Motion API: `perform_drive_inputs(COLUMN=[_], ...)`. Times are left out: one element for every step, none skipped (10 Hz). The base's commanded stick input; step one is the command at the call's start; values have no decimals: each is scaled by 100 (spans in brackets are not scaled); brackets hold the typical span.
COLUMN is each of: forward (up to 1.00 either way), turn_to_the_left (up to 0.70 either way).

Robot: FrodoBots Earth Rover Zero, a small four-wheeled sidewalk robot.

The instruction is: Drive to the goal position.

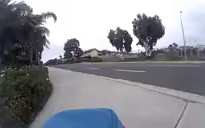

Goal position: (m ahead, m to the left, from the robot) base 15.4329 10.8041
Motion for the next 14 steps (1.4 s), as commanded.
perform_drive_inputs(forward=[0, 0, 0, 48, 85, 85, 85, 85, 85, 85, 85, 85, 85, 85], turn_to_the_left=[0, 0, 0, 15, 27, 27, 27, 27, 27, 27, 27, 27, 27, 27])
